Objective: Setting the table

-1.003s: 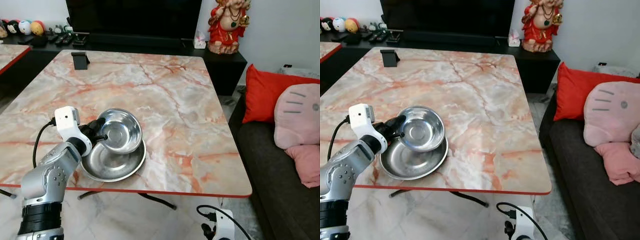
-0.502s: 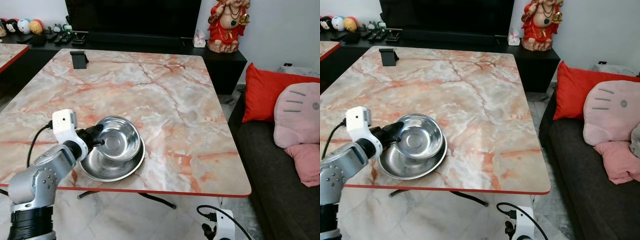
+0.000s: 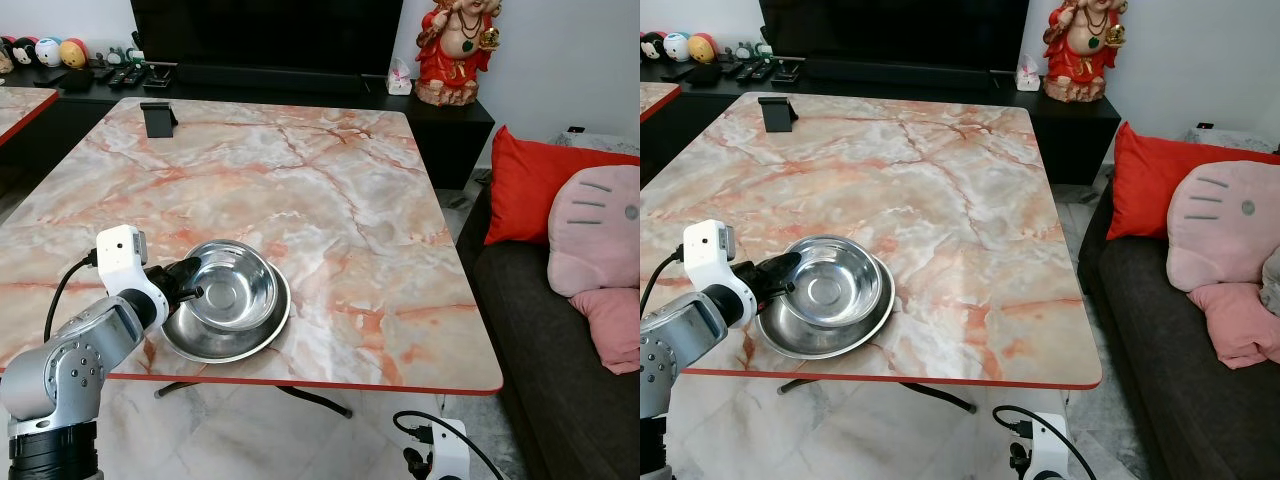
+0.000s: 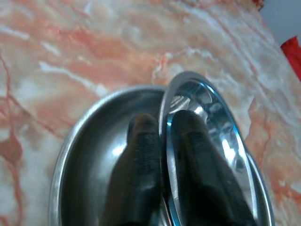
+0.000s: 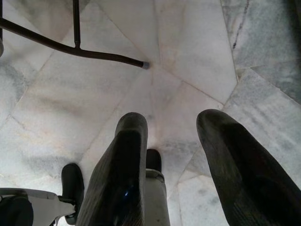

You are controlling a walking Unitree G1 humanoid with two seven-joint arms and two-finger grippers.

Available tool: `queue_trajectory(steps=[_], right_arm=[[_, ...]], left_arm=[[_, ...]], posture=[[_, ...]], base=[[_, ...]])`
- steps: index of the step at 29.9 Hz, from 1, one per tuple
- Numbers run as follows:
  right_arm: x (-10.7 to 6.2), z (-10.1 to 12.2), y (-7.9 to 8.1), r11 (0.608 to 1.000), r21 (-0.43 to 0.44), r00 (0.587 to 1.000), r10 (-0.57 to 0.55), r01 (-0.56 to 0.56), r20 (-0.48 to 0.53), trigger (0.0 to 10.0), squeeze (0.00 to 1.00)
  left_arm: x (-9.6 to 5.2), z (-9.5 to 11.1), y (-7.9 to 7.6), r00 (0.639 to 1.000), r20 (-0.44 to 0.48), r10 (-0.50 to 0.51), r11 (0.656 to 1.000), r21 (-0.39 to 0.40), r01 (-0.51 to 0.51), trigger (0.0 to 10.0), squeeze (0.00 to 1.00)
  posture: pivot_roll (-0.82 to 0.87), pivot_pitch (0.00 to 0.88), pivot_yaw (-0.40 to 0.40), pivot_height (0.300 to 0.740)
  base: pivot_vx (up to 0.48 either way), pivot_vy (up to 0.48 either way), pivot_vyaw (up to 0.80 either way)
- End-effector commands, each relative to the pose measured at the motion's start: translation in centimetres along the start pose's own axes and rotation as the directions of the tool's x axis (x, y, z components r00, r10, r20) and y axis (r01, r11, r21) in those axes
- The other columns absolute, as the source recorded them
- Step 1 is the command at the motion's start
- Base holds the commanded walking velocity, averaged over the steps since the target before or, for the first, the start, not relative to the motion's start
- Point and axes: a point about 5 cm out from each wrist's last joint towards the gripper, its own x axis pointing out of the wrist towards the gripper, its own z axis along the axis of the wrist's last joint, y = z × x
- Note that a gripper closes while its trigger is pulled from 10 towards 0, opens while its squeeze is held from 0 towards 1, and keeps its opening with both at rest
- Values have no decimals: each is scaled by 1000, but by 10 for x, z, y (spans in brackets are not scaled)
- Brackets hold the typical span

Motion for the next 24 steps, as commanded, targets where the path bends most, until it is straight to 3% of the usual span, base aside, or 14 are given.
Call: queue_trajectory(steps=[1,4,5,15,24], right_arm=[[0,1,-3,1000,-7,1000,-7,7,-4,10000,0],[0,1,-3,1000,-9,1000,-7,7,-5,10000,0],[0,1,-3,1000,-7,1000,-8,8,-5,10000,0],[0,1,-3,1000,-10,1000,-6,6,-5,10000,0],[0,1,-3,1000,-17,1000,-3,3,-10,10000,0]], left_arm=[[-2,-1,-3,1000,-8,-3,1000,22,3,10000,1000],[-2,0,-4,1000,-8,1,1000,29,-1,10000,984],[-2,1,-4,1000,-6,2,999,38,-2,10000,0],[-1,5,-4,1000,-9,27,992,122,-25,10000,0],[0,0,-6,999,-39,27,969,245,-16,10000,0]], posture=[[120,0,-75,740],[119,0,-76,740],[119,0,-76,740],[121,0,-78,740],[121,0,-80,740]], base=[[0,0,0],[0,0,0],[0,0,0],[0,0,0],[0,0,0]])
